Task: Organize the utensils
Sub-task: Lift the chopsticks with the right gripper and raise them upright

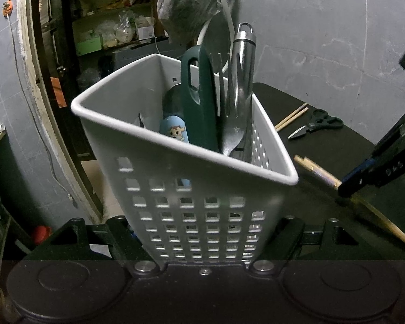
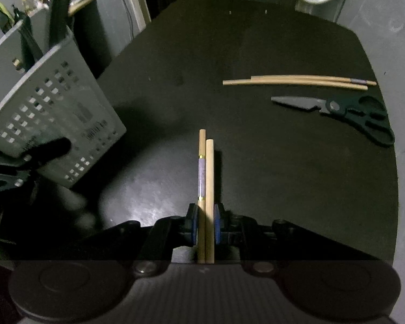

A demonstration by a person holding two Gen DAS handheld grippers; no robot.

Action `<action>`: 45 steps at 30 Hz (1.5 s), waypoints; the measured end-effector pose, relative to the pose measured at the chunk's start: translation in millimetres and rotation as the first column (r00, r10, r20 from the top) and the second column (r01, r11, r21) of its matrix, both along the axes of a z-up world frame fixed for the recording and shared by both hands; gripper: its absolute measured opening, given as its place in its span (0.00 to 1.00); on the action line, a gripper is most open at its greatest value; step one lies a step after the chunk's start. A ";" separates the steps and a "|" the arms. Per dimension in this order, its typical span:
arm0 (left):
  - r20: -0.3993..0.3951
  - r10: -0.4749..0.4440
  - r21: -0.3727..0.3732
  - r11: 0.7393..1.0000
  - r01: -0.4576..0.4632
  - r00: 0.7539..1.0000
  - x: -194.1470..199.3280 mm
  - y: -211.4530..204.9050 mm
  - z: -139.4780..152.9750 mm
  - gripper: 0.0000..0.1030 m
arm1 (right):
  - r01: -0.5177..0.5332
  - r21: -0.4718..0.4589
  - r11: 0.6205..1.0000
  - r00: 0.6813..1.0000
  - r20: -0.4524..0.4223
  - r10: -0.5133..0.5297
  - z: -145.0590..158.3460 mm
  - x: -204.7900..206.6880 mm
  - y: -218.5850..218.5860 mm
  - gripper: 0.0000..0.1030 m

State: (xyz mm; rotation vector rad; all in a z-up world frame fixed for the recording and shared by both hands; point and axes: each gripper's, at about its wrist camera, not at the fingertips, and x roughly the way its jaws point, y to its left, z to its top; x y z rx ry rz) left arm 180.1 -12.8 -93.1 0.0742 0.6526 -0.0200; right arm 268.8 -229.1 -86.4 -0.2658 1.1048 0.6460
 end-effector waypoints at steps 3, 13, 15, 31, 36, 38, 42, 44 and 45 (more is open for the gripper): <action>0.001 0.000 0.001 1.000 0.000 1.000 0.3 -0.8 0.4 0.77 | 0.020 0.061 0.998 0.999 0.036 -0.023 11.1 1.0 -5.0 0.13; 0.004 -0.001 0.003 1.000 0.001 1.000 2.1 -2.1 0.2 0.77 | 0.085 0.246 0.965 0.976 0.176 -0.131 43.7 -10.7 -23.8 0.13; 0.004 0.000 0.003 1.000 0.000 1.000 2.0 -2.0 0.2 0.77 | 0.093 0.272 0.958 0.969 0.195 -0.150 47.5 -12.8 -26.9 0.13; 0.003 -0.008 0.003 1.000 0.008 1.000 4.4 -0.2 0.2 0.78 | 0.076 0.405 0.911 0.913 0.338 -0.227 91.3 -18.9 -29.3 0.13; 0.004 -0.007 0.003 1.000 0.007 1.000 4.4 -0.3 0.1 0.78 | 0.022 0.441 0.897 0.883 0.412 -0.224 122.4 -20.5 -22.0 0.13; 0.004 -0.006 0.003 1.000 0.006 1.000 4.5 -0.2 0.1 0.78 | -0.002 0.449 0.893 0.872 0.438 -0.218 133.8 -21.7 -19.2 0.13; 0.006 -0.003 0.000 1.000 0.003 1.000 5.8 -0.3 0.6 0.78 | -0.055 0.474 0.879 0.854 0.479 -0.205 155.5 -23.2 -13.5 0.13; 0.007 -0.003 0.000 1.000 0.003 1.000 6.0 0.0 0.4 0.78 | -0.080 0.485 0.871 0.846 0.495 -0.198 166.5 -24.6 -10.2 0.13; 0.007 -0.002 0.000 1.000 0.002 1.000 6.4 -0.1 0.3 0.78 | -0.097 0.492 0.865 0.841 0.506 -0.193 172.7 -25.2 -8.3 0.13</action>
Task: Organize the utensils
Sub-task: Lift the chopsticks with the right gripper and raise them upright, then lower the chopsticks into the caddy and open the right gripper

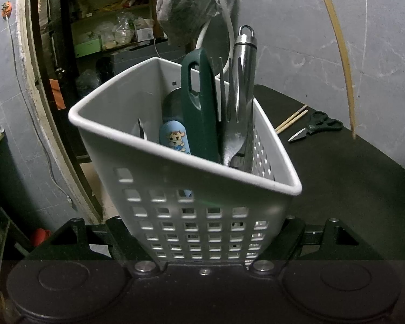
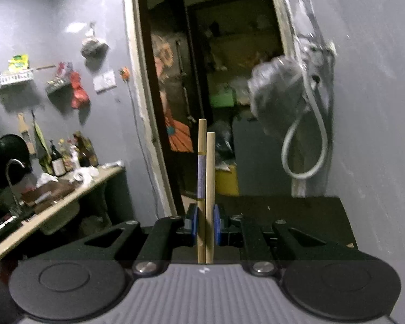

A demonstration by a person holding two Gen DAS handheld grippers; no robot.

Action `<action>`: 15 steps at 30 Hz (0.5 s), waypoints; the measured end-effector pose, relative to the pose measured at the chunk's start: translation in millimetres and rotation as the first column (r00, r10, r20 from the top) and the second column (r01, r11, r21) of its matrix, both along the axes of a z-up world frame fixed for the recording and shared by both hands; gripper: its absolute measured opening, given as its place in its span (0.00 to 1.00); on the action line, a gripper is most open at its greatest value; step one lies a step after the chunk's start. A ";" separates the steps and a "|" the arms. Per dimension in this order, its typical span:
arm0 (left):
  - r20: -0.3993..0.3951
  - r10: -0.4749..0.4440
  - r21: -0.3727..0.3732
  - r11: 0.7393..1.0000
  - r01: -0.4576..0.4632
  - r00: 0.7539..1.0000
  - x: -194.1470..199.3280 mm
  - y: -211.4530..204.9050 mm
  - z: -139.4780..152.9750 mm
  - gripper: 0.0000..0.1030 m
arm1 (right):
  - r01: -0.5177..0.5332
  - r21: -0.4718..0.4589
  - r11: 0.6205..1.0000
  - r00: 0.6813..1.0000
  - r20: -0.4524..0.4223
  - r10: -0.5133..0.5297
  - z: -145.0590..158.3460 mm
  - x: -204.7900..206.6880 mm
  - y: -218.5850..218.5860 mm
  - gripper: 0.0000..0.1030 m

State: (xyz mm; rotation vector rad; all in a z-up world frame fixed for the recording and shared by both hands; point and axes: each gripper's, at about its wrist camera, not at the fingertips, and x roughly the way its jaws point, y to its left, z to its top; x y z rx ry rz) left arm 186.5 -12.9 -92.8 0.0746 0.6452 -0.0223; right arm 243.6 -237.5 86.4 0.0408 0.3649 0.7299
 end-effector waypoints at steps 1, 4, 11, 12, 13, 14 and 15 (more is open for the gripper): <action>0.000 0.000 0.000 1.000 0.000 1.000 -0.3 0.1 0.0 0.78 | -0.009 0.010 1.000 1.000 0.011 0.009 5.8 -1.0 0.2 0.13; 0.001 0.000 -0.001 1.000 0.000 1.000 -0.5 0.3 0.3 0.78 | -0.040 0.040 0.998 0.998 0.050 0.038 22.9 -3.8 6.2 0.13; 0.001 0.000 -0.001 1.000 0.000 1.000 -0.6 0.5 0.2 0.78 | -0.131 0.123 0.984 0.984 0.133 0.114 59.5 -12.0 19.4 0.13; 0.001 0.000 -0.002 1.000 0.000 1.000 -0.2 0.4 0.2 0.78 | -0.146 0.129 0.981 0.981 0.146 0.127 63.8 -13.3 22.6 0.13; 0.001 0.000 -0.001 1.000 0.000 1.000 -0.6 0.5 0.2 0.78 | -0.158 0.134 0.978 0.978 0.158 0.136 67.5 -15.8 25.4 0.13; 0.001 0.000 -0.002 1.000 0.000 1.000 -0.8 0.5 0.1 0.78 | -0.173 0.140 0.975 0.974 0.170 0.148 70.7 -16.5 28.9 0.14; 0.001 0.000 -0.001 1.000 0.000 1.000 -0.8 0.6 0.1 0.78 | -0.185 0.144 0.972 0.971 0.178 0.159 72.3 -17.5 32.1 0.14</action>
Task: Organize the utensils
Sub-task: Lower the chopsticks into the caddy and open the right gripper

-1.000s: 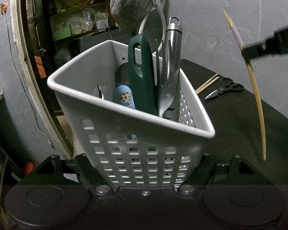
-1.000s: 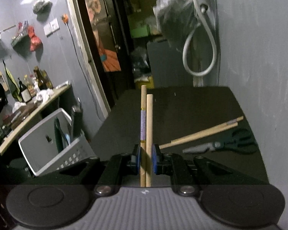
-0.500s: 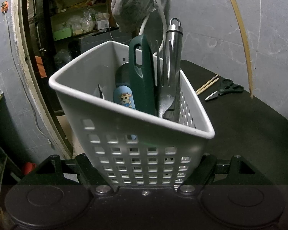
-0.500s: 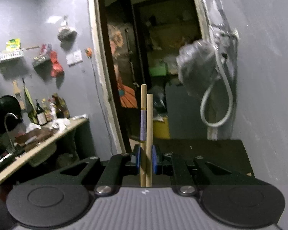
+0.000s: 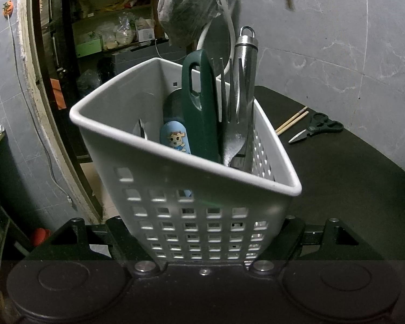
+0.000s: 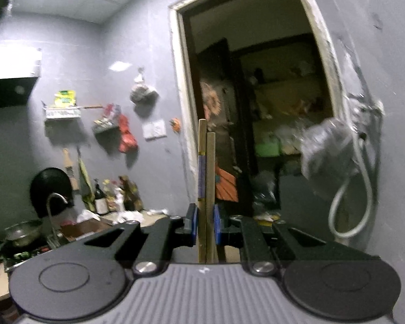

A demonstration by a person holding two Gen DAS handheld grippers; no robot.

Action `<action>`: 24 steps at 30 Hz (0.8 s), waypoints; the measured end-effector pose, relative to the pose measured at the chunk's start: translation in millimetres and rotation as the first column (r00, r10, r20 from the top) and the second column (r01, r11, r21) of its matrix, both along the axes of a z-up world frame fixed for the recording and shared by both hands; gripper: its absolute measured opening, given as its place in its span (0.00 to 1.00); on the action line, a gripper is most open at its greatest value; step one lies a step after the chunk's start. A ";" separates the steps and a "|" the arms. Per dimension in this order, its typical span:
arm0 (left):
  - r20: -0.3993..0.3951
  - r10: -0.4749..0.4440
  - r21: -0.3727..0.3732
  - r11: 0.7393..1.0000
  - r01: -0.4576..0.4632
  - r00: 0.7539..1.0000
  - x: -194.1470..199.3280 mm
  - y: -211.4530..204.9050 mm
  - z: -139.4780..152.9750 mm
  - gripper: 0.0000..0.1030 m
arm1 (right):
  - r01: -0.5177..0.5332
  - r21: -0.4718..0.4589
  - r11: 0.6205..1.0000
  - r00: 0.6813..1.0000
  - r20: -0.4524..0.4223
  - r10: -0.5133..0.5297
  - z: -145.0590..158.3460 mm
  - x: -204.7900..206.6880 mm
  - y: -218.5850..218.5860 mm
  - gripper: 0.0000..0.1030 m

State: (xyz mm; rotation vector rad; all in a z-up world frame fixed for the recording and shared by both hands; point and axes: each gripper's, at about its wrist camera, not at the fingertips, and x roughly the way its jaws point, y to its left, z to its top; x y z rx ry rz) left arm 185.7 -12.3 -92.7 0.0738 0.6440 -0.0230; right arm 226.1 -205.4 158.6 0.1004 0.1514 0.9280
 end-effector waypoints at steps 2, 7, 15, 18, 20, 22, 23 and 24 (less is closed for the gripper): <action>0.000 0.000 -0.001 1.000 0.000 1.000 0.0 0.0 -0.1 0.78 | -0.025 0.010 1.000 1.000 0.011 0.025 2.4 0.1 7.8 0.14; -0.001 0.001 -0.003 1.000 -0.001 1.000 -0.7 0.5 0.0 0.78 | -0.073 0.002 0.997 0.997 -0.001 0.073 -6.8 1.4 30.5 0.14; 0.000 0.002 -0.003 1.000 -0.002 1.000 -3.0 0.6 0.3 0.78 | -0.100 -0.034 0.994 0.993 -0.071 0.097 -49.0 1.2 53.6 0.14; 0.000 0.002 -0.003 1.000 -0.002 1.000 -3.3 1.0 0.1 0.78 | -0.092 -0.036 0.995 0.992 -0.096 0.088 -67.5 -1.4 54.3 0.14; 0.000 0.003 -0.002 1.000 -0.003 1.000 -3.6 0.5 0.1 0.78 | -0.085 -0.048 0.995 0.991 -0.108 0.079 -78.4 -2.5 54.4 0.14; 0.000 0.003 -0.002 1.000 -0.003 1.000 -4.0 0.2 -0.1 0.78 | -0.085 -0.051 0.995 0.989 -0.125 0.078 -87.8 -3.0 53.6 0.14; 0.000 0.003 -0.001 1.000 -0.003 1.000 -4.0 -0.1 -0.1 0.78 | -0.084 -0.057 0.995 0.989 -0.129 0.076 -91.7 -3.6 53.6 0.14; 0.000 0.004 -0.001 1.000 -0.004 1.000 -4.2 -0.3 -0.2 0.78 | -0.086 -0.063 0.994 0.988 -0.133 0.077 -95.0 -4.1 53.9 0.14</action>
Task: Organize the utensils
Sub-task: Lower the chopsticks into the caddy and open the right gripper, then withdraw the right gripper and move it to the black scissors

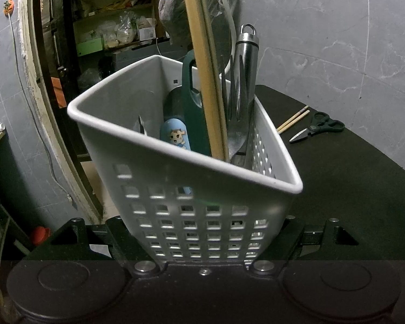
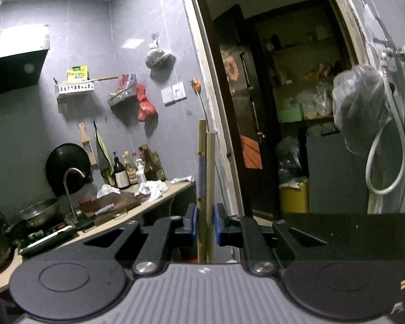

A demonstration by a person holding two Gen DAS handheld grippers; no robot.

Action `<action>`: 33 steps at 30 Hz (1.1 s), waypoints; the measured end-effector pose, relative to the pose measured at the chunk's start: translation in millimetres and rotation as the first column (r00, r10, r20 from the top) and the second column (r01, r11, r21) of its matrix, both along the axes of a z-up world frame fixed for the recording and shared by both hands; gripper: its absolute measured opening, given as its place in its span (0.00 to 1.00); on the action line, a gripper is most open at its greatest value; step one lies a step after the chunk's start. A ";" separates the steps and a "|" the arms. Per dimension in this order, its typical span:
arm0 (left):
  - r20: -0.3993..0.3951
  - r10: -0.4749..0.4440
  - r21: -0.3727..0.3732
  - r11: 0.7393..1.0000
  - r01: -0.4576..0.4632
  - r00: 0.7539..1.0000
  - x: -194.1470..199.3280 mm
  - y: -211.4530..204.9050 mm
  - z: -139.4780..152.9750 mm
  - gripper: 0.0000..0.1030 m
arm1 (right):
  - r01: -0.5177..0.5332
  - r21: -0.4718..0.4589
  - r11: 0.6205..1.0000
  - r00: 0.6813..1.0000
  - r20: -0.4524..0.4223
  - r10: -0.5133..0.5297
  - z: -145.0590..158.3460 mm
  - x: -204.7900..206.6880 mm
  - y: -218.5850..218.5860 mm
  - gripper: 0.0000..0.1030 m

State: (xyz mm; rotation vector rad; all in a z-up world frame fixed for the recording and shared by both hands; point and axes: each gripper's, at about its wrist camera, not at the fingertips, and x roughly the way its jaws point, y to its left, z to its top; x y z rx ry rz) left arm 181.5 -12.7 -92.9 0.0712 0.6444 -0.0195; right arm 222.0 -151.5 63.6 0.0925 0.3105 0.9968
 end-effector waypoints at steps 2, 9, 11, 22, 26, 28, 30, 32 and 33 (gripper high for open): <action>0.000 0.001 0.000 1.000 -0.001 1.000 -0.2 -0.2 -0.2 0.78 | 0.003 -0.011 1.000 1.000 -0.010 -0.004 -7.6 -1.2 -0.7 0.14; 0.000 0.000 0.000 1.000 0.000 1.000 -0.4 0.4 -0.2 0.78 | 0.004 -0.061 0.998 0.999 -0.038 -0.006 -28.8 -3.8 -0.1 0.15; 0.000 -0.001 0.000 1.000 0.001 1.000 -0.5 0.5 -0.2 0.78 | -0.001 -0.074 0.997 0.999 -0.047 -0.003 -31.1 -5.2 0.9 0.17; -0.001 -0.001 0.001 1.000 0.001 1.000 -0.8 -0.3 -1.1 0.78 | 0.062 -0.073 0.995 0.998 -0.010 -0.063 -20.4 -21.2 -25.2 0.78; -0.004 -0.002 0.002 1.000 0.002 1.000 -0.1 0.1 -1.0 0.78 | 0.174 -0.064 0.983 0.985 -0.004 -0.175 -18.2 -17.3 -43.2 1.00; -0.006 -0.002 0.003 1.000 0.002 1.000 0.2 0.1 -0.9 0.79 | 0.239 -0.072 0.968 0.970 -0.020 -0.241 -22.5 -10.5 -52.9 1.00; -0.008 -0.003 0.005 1.000 0.003 1.000 0.6 0.1 -0.8 0.79 | 0.314 -0.098 0.944 0.945 -0.058 -0.321 -30.3 -1.0 -62.7 1.00; -0.009 -0.003 0.007 1.000 0.003 1.000 1.7 -0.4 -0.1 0.79 | 0.399 -0.129 0.908 0.906 -0.098 -0.412 -41.0 9.0 -72.4 1.00; -0.010 -0.003 0.008 1.000 0.003 1.000 1.8 -0.5 -0.2 0.79 | 0.439 -0.154 0.885 0.880 -0.125 -0.458 -47.4 15.8 -76.7 1.00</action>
